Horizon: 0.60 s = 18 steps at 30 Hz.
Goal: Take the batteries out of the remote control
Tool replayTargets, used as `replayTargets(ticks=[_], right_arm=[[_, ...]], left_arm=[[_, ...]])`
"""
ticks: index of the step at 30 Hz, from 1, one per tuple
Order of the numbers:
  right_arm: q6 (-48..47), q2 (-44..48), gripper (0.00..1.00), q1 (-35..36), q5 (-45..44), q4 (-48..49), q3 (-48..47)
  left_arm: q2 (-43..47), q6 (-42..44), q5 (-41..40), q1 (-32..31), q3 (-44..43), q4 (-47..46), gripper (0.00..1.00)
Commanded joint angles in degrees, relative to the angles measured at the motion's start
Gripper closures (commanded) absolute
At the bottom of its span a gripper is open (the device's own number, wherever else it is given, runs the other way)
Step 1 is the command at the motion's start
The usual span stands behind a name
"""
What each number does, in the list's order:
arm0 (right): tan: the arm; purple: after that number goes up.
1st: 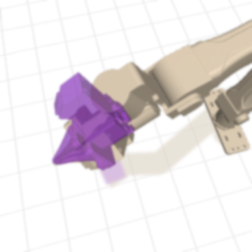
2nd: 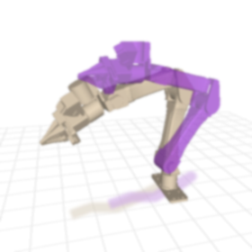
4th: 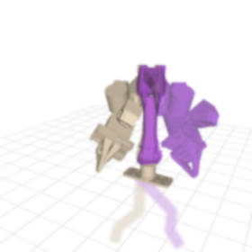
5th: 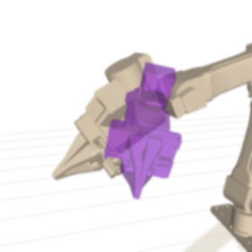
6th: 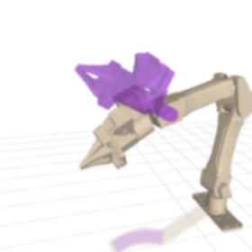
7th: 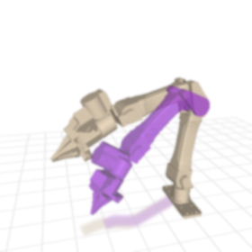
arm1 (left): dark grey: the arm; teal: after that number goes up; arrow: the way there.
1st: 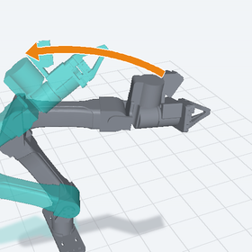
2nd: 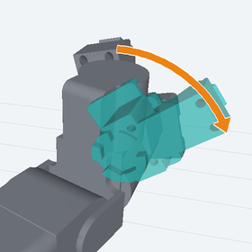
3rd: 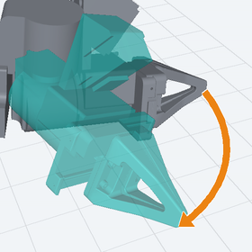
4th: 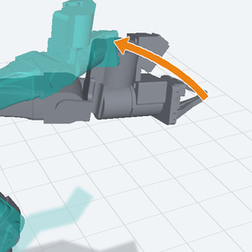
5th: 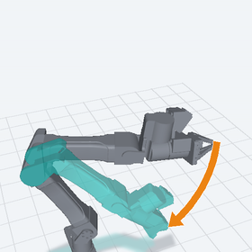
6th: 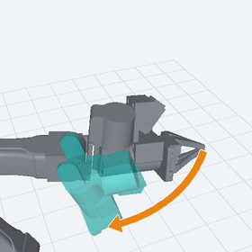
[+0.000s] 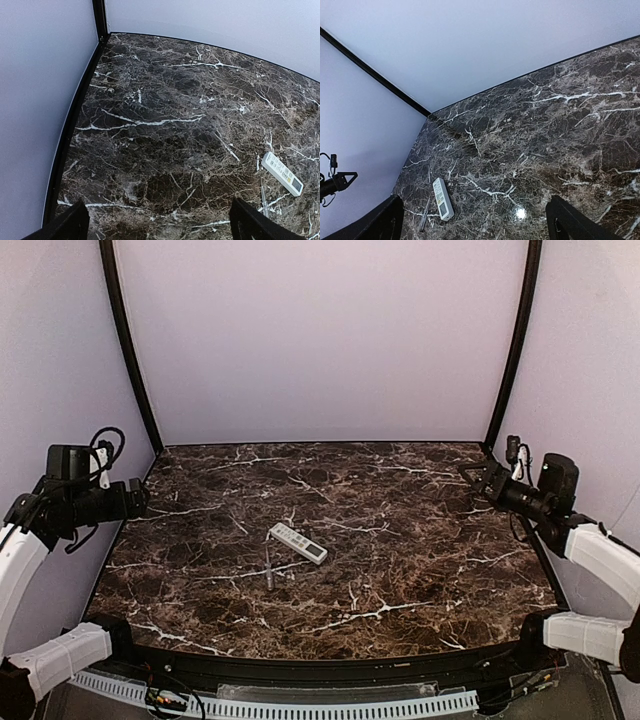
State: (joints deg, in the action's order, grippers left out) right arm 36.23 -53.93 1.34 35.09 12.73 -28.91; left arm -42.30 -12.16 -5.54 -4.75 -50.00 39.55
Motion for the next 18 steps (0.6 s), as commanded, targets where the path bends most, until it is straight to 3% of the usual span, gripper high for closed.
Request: replayTargets(ticks=[1, 6, 18], right_arm=[[2.3, -2.5, 0.01, 0.0, 0.3, -3.3, -1.5], [1.9, -8.0, 0.01, 1.8, 3.8, -4.5, -4.4], [-6.2, -17.9, 0.01, 17.5, -13.0, -14.3, -16.2]], left_arm=[[0.4, 0.2, 2.0, 0.1, 1.8, -0.2, 0.01], [-0.4, -0.2, 3.1, 0.2, 2.4, -0.9, 0.01], [-5.5, -1.5, 8.1, 0.1, 2.4, -1.1, 0.01]])
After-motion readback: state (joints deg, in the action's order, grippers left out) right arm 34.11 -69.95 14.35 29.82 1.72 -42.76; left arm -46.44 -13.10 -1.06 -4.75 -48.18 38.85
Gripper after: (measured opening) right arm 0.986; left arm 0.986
